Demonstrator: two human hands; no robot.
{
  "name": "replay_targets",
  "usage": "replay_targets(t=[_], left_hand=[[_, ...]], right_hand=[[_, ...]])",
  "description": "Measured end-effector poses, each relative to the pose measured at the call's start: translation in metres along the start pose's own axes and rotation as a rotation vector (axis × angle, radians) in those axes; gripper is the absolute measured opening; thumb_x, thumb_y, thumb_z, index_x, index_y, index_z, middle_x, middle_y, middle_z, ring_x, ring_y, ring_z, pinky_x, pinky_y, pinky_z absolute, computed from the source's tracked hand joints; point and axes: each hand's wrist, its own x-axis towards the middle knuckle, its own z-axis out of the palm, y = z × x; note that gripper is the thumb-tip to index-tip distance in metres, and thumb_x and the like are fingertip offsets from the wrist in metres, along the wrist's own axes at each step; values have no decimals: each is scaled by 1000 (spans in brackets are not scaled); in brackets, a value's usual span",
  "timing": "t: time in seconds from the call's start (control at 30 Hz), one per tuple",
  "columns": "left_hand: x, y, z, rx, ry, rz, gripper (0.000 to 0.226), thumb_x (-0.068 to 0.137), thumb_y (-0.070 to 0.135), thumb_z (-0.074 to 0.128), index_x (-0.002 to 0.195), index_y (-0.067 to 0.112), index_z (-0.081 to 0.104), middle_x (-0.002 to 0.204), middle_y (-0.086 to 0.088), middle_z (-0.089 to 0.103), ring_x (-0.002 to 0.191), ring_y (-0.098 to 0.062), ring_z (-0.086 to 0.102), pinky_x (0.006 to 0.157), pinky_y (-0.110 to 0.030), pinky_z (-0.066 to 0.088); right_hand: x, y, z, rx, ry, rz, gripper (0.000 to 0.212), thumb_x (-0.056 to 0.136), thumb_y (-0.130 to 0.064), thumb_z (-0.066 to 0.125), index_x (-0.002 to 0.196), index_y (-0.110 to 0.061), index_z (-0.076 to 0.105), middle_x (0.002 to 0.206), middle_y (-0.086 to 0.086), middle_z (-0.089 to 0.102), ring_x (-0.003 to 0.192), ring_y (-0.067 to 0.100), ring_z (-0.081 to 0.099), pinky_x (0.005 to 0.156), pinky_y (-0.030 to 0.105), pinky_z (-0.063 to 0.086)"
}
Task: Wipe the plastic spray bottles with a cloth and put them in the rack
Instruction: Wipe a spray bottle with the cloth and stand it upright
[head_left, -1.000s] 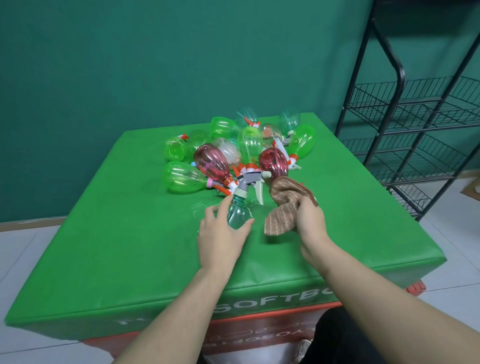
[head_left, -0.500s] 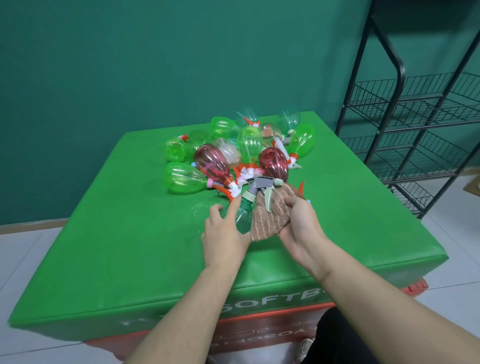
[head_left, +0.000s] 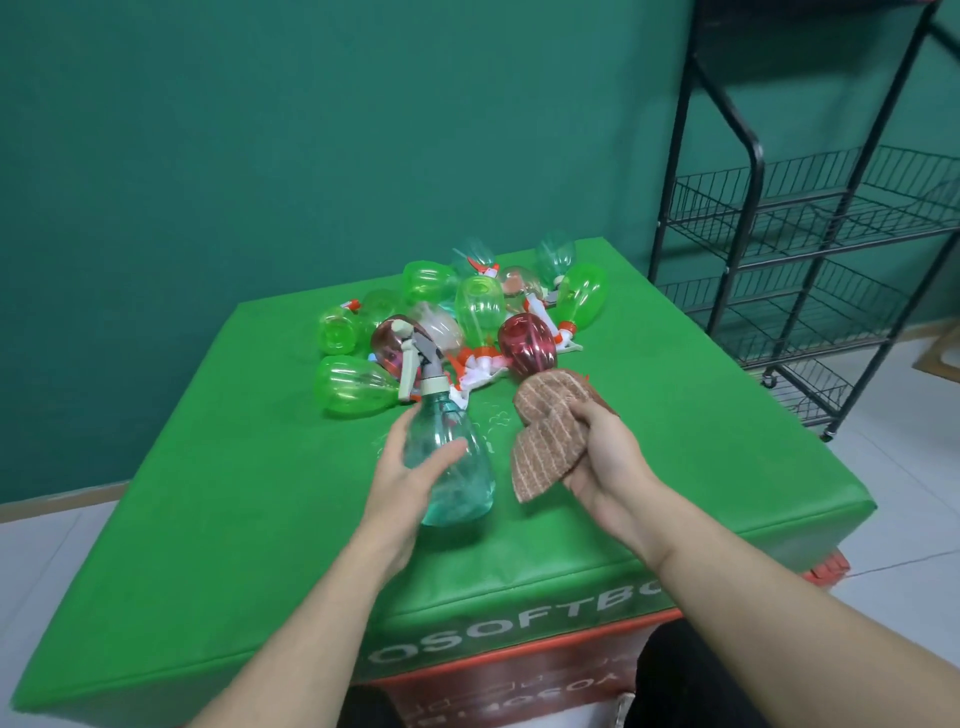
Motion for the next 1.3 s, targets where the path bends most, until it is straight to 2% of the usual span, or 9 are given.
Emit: replay_targets(t=[0.07,0.2,0.37,0.6,0.8,0.97,1.07,1.13,1.3], left_hand=[[-4,8,-1,-116,-80,-33,74,50,52,89,114,66,55,142,-3,57,122,-29,61,104,-57,48],[-5,5,4,-260,-233,-55,107,29,49,98,126,36,54,113,-5,75,96,-28,74,76,-46,62],[-10,-2,8,-245,-266,-56,78,49,37,82,120,27,52,113,-9,70,95,-26,72,77,-44,62],[-15,-9,9,-184,-310,-81,76,44,36,82,114,38,50,104,-6,76,88,-24,74,70,-36,61],[-16,-10,8,-128,-326,-154,85,40,41,83,115,50,43,129,-12,63,99,-24,74,76,-36,61],[-12,-13,4,-85,-336,-220,144,28,50,94,151,49,19,144,-17,53,120,-32,62,108,-55,45],[-12,-12,5,-101,-323,-245,151,29,47,93,158,41,15,139,-15,58,115,-29,66,102,-51,51],[-14,-13,5,-125,-316,-265,150,30,43,93,159,35,17,129,-12,65,105,-27,72,92,-47,57],[-12,-17,8,-266,-259,-324,112,51,37,88,150,23,38,128,-20,66,98,-33,74,78,-53,61]], right_hand=[[-2,-4,11,13,-32,17,20,109,-19,38,111,-15,57,116,19,72,112,30,67,102,48,52],[-7,-13,32,40,-106,33,21,109,-19,38,107,-15,58,114,19,72,101,26,68,88,41,56],[-14,-25,44,52,-166,44,26,108,-19,41,102,-8,64,92,12,75,79,21,66,75,31,52],[-22,-28,42,70,-214,120,31,106,-17,39,98,-5,67,92,13,72,73,20,64,76,32,51],[-28,-26,42,-253,-222,36,28,106,-27,44,104,-11,67,101,10,76,89,23,69,87,40,55],[-32,-23,37,-815,-207,-193,38,107,-32,36,101,-4,61,107,20,67,100,32,64,100,43,47],[-30,-22,30,-1030,-248,-314,39,109,-35,29,93,-12,56,92,10,65,82,23,57,77,29,45],[-25,-19,24,-1131,-279,-405,38,110,-38,28,99,-15,57,92,2,65,87,21,59,78,31,46],[-22,-11,6,-1127,-304,-530,29,109,-38,30,112,-30,57,82,-3,67,70,12,62,63,26,49]])
